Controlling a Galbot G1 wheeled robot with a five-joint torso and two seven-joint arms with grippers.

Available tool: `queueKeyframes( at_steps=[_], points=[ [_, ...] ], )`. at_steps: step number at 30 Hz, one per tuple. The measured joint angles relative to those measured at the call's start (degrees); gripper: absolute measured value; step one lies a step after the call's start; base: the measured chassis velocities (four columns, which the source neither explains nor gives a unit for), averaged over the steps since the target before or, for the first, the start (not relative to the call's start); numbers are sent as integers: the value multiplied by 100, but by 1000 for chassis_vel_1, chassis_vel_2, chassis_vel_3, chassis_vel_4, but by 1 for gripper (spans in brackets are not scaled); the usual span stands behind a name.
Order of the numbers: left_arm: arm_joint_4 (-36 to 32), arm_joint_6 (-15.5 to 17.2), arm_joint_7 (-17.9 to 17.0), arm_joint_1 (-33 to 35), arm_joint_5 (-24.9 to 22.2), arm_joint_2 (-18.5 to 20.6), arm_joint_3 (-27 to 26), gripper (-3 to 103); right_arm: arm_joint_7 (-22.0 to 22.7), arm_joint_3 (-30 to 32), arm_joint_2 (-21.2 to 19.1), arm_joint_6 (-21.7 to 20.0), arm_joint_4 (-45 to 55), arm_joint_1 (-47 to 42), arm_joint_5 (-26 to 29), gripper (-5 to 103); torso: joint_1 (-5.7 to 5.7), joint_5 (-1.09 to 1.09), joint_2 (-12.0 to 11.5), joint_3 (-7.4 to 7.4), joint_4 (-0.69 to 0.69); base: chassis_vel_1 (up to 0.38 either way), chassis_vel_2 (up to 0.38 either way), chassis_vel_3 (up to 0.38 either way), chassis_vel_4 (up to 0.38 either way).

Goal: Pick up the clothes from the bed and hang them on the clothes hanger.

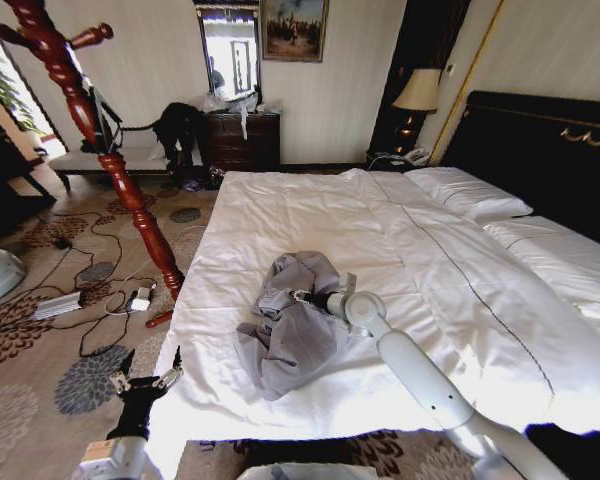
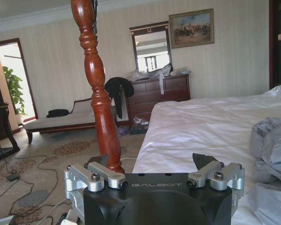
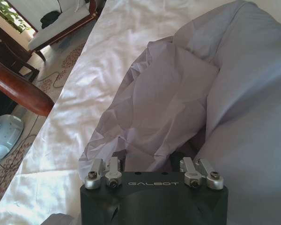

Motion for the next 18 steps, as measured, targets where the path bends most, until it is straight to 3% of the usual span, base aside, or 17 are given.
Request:
queueKeyframes(
  at_steps=[3, 5, 9, 11, 14, 18],
  points=[
    [11, -10, -1, 6, 1, -5, -1, 100, 6, -8, -8, 25, 39, -10, -32, 36, 0, 0, 0, 0, -1, 0, 0, 0, 0],
    [16, -11, -1, 5, 2, -6, 2, 100, 6, -8, -16, 38, 42, -10, -34, 36, 0, 0, 0, 0, 0, 0, 0, 0, 0],
    [43, -15, -1, -5, 4, -8, 16, 100, -20, -10, -75, 75, 36, -10, -51, 14, 0, 0, 0, 0, 0, 0, 0, 0, 0],
    [48, -17, -1, -5, 4, -9, 16, 100, -28, -8, -84, 80, 35, -15, -56, 14, 0, 0, 0, 0, -1, 0, 0, 0, 0],
    [50, -29, -1, 2, 5, -16, 16, 100, -42, 12, -104, 101, 44, -33, -77, 2, 0, 0, 0, 0, 0, 0, 0, 0, 0],
    [45, -34, 1, 5, 9, -21, 20, 100, -44, 20, -176, 123, 152, -47, -101, 0, 0, 1, 0, 0, 0, 0, 0, 0, 0]
  ],
)
